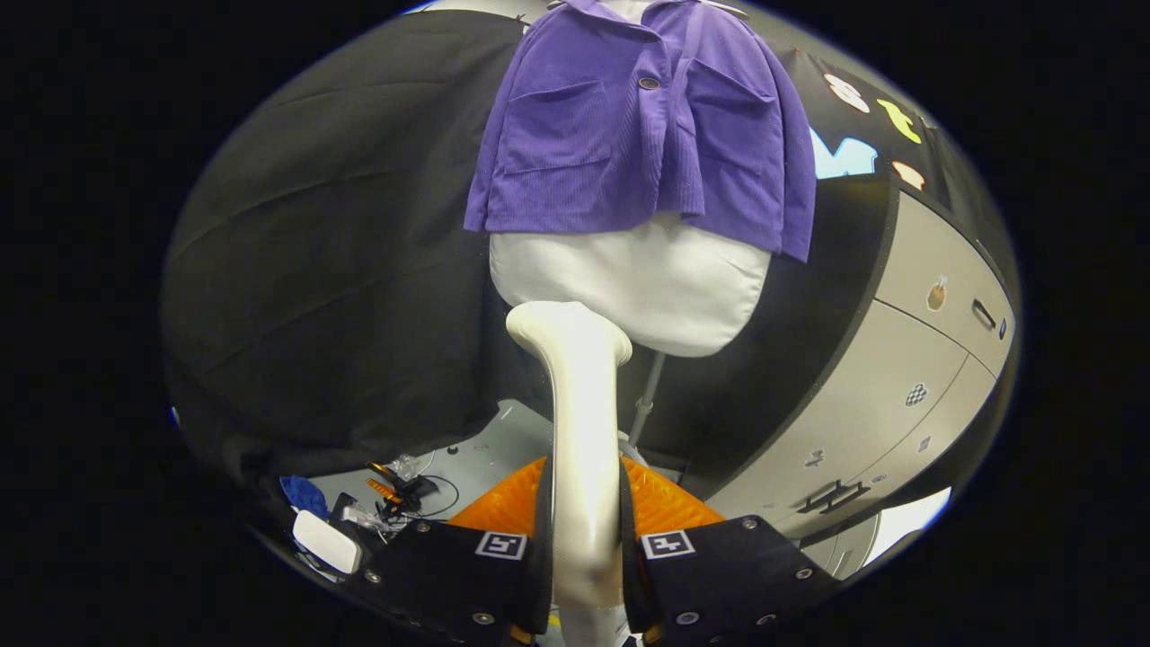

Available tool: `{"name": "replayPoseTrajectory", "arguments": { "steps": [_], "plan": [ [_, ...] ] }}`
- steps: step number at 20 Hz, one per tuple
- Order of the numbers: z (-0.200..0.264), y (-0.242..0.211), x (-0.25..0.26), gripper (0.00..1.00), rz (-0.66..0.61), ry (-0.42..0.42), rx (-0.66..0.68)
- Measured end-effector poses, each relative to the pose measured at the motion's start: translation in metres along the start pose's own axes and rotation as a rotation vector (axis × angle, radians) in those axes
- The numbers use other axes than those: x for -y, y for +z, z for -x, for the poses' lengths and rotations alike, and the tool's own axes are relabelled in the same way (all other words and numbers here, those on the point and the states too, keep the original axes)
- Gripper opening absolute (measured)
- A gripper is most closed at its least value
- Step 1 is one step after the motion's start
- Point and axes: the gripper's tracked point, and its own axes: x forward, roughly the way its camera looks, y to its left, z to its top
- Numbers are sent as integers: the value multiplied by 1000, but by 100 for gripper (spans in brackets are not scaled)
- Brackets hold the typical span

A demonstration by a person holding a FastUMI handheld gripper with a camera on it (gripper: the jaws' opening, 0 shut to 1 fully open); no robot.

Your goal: Iron the clothes twice with a garment steamer, once on the left side and once on the right side.

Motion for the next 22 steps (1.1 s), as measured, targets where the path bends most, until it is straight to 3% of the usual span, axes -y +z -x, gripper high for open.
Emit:
{"name": "replayPoseTrajectory", "arguments": {
  "steps": [7, 16, 22],
  "plan": [
    [45, -20, 54, 32, -60, -51, -4],
    [140, -39, 134, 32, -209, -152, 48],
    [217, -23, 190, 32, -270, -215, 188]
  ]
}}
